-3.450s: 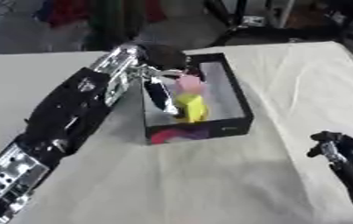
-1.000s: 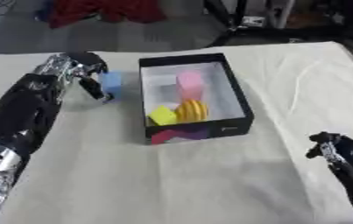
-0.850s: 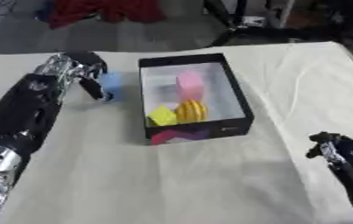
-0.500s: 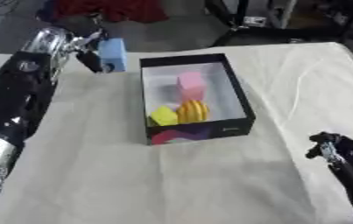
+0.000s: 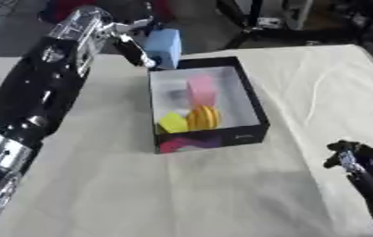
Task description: Pick up objects on the table and place them in the box.
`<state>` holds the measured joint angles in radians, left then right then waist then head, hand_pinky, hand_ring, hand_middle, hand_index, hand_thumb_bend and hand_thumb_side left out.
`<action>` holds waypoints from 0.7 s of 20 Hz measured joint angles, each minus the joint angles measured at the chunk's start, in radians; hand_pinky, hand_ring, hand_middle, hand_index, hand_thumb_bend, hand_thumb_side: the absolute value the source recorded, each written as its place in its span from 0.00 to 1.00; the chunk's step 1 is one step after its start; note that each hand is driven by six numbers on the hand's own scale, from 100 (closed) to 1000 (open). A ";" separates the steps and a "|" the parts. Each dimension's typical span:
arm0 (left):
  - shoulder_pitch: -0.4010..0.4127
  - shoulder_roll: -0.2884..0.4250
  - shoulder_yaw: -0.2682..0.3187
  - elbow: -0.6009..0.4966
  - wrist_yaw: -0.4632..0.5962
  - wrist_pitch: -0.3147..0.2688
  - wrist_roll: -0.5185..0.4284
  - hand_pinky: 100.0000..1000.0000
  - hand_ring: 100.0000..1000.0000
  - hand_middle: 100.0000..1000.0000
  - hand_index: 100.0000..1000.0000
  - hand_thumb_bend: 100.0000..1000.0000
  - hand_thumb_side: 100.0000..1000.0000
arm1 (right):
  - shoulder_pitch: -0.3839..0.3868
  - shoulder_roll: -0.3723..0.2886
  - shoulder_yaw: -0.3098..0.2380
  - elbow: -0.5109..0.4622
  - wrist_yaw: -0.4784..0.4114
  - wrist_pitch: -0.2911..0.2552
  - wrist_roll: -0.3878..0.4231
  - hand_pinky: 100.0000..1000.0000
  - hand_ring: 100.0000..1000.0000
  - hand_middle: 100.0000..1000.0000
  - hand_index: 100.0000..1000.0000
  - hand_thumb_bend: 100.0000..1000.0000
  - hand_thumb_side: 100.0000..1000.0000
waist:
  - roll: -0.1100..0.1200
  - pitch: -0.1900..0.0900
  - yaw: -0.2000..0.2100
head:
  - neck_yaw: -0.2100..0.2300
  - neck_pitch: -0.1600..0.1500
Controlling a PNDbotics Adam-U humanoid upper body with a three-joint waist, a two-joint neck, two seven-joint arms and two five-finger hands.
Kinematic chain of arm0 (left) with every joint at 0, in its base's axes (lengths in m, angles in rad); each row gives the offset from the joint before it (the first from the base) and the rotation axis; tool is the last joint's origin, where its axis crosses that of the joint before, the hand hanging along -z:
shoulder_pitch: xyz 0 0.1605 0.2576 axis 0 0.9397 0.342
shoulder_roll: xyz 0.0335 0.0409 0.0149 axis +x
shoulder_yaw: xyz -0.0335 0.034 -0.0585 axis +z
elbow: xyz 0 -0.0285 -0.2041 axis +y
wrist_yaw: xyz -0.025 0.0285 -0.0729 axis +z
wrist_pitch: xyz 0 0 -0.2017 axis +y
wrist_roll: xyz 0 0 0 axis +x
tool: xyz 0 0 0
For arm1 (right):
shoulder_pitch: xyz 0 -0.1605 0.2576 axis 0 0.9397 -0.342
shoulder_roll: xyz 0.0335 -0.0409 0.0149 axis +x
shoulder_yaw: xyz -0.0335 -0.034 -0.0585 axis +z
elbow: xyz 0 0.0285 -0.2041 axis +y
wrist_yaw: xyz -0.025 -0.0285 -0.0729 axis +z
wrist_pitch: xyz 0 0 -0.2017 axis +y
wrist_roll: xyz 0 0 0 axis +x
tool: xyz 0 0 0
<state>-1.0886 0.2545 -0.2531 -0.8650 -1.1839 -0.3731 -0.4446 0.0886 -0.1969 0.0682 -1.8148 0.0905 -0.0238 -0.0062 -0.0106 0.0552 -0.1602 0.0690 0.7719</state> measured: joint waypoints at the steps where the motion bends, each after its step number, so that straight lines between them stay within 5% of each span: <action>1: 0.008 -0.015 -0.002 0.013 0.000 -0.001 -0.012 0.61 0.44 0.48 0.61 0.24 0.40 | 0.000 0.000 0.000 0.000 0.000 0.000 0.000 0.68 0.46 0.37 0.59 0.00 0.60 | 0.000 0.000 -0.001 | 0.000 0.000; 7: 0.033 -0.053 0.000 0.079 -0.027 0.008 -0.046 0.65 0.56 0.65 0.80 0.48 0.55 | -0.001 0.000 0.000 0.000 0.000 0.000 0.000 0.68 0.46 0.37 0.59 0.00 0.60 | 0.000 0.000 -0.001 | -0.005 0.000; 10: 0.034 -0.049 0.001 0.080 -0.045 0.017 -0.048 0.72 0.69 0.78 0.91 0.64 0.71 | -0.001 0.000 0.000 0.000 0.000 0.000 0.000 0.68 0.46 0.37 0.59 0.00 0.60 | 0.000 0.000 0.001 | -0.008 0.000; 14: 0.041 0.002 0.015 0.029 -0.048 0.043 -0.033 0.76 0.74 0.85 0.92 0.64 0.82 | 0.000 0.000 0.000 0.000 0.000 0.000 0.000 0.68 0.46 0.37 0.59 0.00 0.61 | 0.000 0.000 0.006 | -0.010 0.000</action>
<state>-1.0476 0.2563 -0.2384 -0.8361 -1.2319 -0.3304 -0.4774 0.0881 -0.1969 0.0681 -1.8148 0.0905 -0.0238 -0.0062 -0.0106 0.0552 -0.1539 0.0586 0.7719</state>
